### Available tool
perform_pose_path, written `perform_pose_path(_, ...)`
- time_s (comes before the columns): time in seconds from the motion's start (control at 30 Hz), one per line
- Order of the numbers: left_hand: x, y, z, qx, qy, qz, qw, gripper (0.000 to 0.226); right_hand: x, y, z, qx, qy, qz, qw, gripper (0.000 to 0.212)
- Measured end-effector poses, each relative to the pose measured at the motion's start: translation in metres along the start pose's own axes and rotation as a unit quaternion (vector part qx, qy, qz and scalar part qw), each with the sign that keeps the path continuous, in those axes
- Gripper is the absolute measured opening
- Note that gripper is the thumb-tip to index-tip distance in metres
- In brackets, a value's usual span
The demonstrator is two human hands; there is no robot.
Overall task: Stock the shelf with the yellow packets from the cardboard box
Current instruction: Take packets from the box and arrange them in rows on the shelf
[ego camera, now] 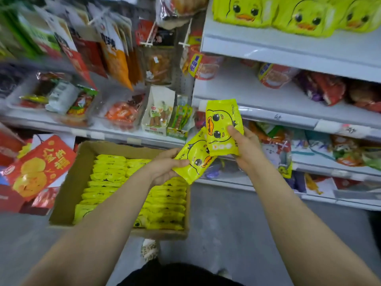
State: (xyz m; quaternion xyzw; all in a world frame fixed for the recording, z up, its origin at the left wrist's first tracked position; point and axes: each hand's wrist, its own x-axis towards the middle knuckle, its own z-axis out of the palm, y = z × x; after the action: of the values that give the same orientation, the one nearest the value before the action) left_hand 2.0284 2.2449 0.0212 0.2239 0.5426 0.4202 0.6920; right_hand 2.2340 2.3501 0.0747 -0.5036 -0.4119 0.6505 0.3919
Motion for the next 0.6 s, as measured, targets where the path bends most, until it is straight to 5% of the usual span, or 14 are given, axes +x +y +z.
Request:
perform_pose_path(0.3, 0.005, 0.034, 0.191, 0.032, -0.014, 0.088, 0.995, 0.018, -0.036, -0.098, -0.156, 0.043, -0.023, -0.078, 0.996, 0.024)
perform_pose_path(0.6, 0.013, 0.102, 0.32, 0.251, -0.015, 0.164, 0.954, 0.031, -0.044, -0.183, -0.28, 0.082, -0.009, -0.172, 0.982, 0.076)
